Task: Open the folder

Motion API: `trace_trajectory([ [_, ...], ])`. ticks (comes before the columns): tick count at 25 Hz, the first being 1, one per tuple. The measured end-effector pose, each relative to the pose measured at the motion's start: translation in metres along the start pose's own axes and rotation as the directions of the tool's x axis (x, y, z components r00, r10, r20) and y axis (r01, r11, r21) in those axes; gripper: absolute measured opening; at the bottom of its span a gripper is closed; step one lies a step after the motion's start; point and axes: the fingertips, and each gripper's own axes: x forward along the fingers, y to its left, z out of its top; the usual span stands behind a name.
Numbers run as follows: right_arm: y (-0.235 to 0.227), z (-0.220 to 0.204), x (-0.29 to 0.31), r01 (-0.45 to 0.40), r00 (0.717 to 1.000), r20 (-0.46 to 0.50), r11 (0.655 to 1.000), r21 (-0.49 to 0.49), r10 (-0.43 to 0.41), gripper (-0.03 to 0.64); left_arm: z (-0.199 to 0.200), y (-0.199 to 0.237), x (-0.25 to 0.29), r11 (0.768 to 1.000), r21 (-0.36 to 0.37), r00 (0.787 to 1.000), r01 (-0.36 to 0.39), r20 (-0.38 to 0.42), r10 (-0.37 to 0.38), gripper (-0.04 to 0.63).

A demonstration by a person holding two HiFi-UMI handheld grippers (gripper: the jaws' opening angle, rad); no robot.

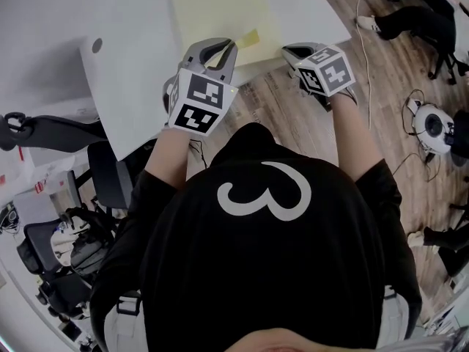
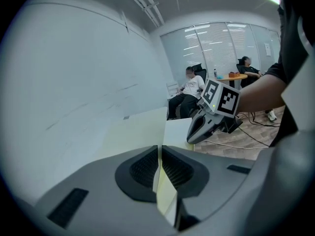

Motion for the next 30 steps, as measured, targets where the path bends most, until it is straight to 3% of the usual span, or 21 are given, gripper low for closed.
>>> trace_trajectory([
  [8, 0.002, 0.001, 0.003, 0.009, 0.999, -0.044, 1.0, -0.01, -0.009, 0.023, -0.005, 0.021, -0.025, 0.997, -0.065, 0.999, -0.039, 0.003, 0.039, 0.029],
  [17, 0.0, 0.0, 0.004, 0.043, 0.996, -0.079, 0.999, 0.023, -0.041, 0.023, -0.009, 0.039, -0.047, 0.995, -0.083, 0.998, -0.054, 0.022, 0.056, 0.029],
  [30, 0.002, 0.001, 0.007, 0.108, 0.987, -0.121, 0.993, 0.047, -0.102, 0.023, -0.043, 0.064, -0.085, 0.985, -0.155, 0.996, -0.076, 0.039, 0.083, 0.029],
])
